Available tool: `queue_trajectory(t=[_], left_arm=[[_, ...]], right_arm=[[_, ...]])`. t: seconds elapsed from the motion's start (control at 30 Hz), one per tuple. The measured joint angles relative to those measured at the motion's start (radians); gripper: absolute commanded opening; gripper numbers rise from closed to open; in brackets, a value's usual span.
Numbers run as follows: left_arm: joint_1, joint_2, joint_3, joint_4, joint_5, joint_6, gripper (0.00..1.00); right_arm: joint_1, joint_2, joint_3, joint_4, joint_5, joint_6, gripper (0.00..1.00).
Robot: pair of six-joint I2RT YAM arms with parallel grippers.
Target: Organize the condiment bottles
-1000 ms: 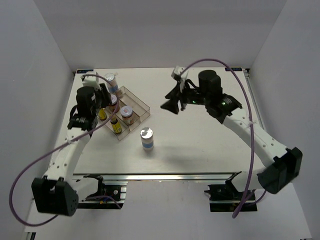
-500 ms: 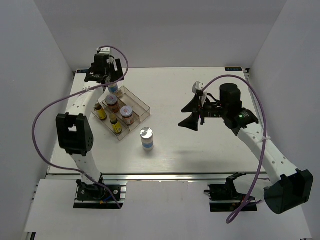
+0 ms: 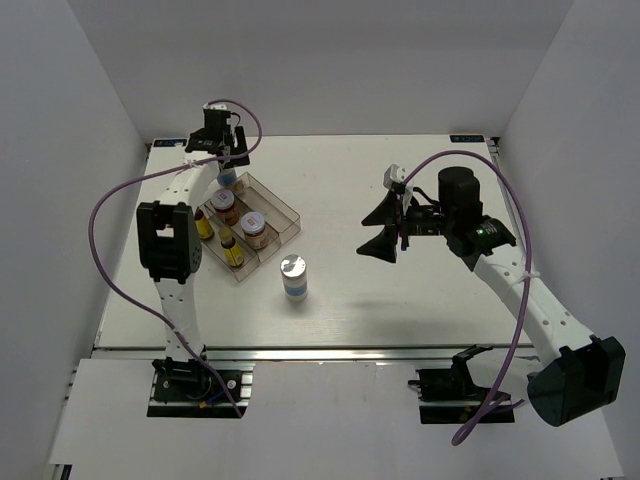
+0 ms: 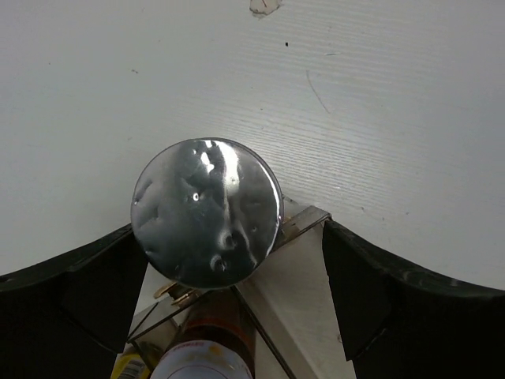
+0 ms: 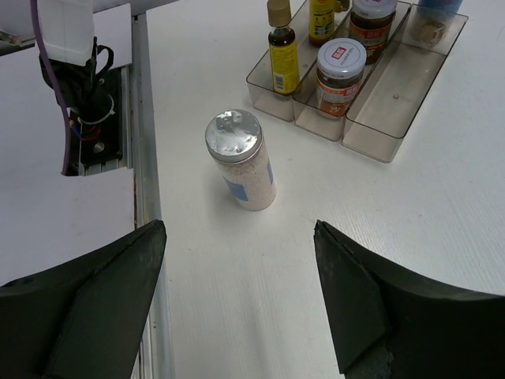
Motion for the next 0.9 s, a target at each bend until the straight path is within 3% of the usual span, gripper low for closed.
queue_trajectory(t=[0.2,0.4,0.67,0.9], left_arm=[[0.011,0.08,0.035,0.0,-0.006,0.001,0.98],[0.019,0.11,0.049,0.014,-0.011,0.003,0.85],[0.023,0.11,0.053,0.04,-0.016,0.013,0.48],[0.023,0.098,0.039,0.04,-0.006,0.023,0.26]], right_arm=[[0.0,0.0,0.0,0.0,0.006,-0.008,0.81],[0.001,0.001,0.0,0.0,0.019,-0.018,0.81],[0.001,0.023,0.0,0.0,0.028,-0.028,0.81],[0.002,0.028,0.0,0.0,0.035,-0.03,0.81]])
